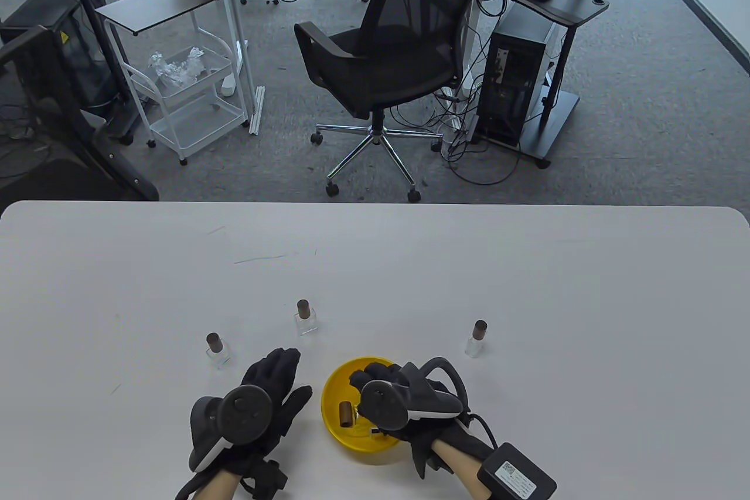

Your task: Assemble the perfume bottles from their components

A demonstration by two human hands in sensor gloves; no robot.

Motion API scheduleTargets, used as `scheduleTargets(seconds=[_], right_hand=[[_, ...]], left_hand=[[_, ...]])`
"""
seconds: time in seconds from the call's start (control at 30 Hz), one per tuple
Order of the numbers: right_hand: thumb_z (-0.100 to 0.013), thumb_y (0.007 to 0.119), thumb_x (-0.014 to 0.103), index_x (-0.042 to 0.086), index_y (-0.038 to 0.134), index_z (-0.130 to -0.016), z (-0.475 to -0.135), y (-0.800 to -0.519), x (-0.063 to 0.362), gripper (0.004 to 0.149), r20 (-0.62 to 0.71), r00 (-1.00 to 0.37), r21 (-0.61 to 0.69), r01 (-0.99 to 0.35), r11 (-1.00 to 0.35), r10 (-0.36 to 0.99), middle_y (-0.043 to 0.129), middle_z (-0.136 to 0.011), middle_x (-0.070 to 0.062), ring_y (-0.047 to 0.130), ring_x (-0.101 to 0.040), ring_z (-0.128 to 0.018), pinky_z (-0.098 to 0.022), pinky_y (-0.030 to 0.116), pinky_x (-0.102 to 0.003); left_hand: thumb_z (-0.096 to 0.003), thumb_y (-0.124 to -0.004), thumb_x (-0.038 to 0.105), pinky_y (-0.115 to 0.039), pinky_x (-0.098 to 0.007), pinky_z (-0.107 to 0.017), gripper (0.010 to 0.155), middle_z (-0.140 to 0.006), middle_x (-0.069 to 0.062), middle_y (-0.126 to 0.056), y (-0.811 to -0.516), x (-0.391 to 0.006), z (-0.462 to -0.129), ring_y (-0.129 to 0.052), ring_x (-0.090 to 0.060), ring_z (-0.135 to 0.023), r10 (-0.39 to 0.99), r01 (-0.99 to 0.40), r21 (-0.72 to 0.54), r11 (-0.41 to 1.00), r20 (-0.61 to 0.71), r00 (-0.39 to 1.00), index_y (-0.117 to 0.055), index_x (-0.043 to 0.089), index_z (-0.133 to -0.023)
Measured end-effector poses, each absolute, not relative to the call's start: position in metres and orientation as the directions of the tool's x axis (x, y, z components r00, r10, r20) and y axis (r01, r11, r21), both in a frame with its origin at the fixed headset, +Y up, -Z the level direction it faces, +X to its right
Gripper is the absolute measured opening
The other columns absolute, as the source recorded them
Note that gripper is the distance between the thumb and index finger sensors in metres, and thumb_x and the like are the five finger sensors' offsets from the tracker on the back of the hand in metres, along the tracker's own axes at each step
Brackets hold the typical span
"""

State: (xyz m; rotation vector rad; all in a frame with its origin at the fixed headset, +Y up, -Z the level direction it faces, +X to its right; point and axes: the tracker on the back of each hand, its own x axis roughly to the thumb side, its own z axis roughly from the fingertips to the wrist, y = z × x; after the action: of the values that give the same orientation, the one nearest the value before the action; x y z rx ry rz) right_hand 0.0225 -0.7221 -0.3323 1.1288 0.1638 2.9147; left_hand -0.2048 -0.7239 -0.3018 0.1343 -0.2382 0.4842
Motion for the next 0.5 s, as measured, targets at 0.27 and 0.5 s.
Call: scheduleTargets(seconds=[0.27,0.5], right_hand=[[-0.059,0.074,0.039,0.01,0.059,-0.108,-0.332,-0.741,0.011,0.059,0.678,-0.734,0.169,0.121,-0.978,0.026,0.071,-0.106,-0.02,0.081,-0.045,-0.083,-0.056,0.075,-0.051],[-0.059,0.075,0.037,0.007,0.058,-0.108,-0.333,-0.752,0.005,0.06,0.649,-0.759,0.2,0.119,-0.972,0.041,0.071,-0.104,-0.022,0.081,-0.046,-0.081,-0.056,0.073,-0.053]], left_hand=[[-0.0538,-0.075,0.046,-0.065,-0.049,-0.072,0.066,-0.112,-0.013,-0.06,-0.725,-0.204,-0.302,-0.066,-0.04,-0.099,0.439,-0.47,0.066,0.88,0.263,0.859,-0.053,0.023,-0.112],[-0.0536,-0.075,0.046,-0.065,-0.049,-0.072,0.066,-0.112,-0.013,-0.061,-0.725,-0.191,-0.298,-0.066,-0.04,-0.099,0.428,-0.461,0.04,0.887,0.308,0.85,-0.054,0.023,-0.112]])
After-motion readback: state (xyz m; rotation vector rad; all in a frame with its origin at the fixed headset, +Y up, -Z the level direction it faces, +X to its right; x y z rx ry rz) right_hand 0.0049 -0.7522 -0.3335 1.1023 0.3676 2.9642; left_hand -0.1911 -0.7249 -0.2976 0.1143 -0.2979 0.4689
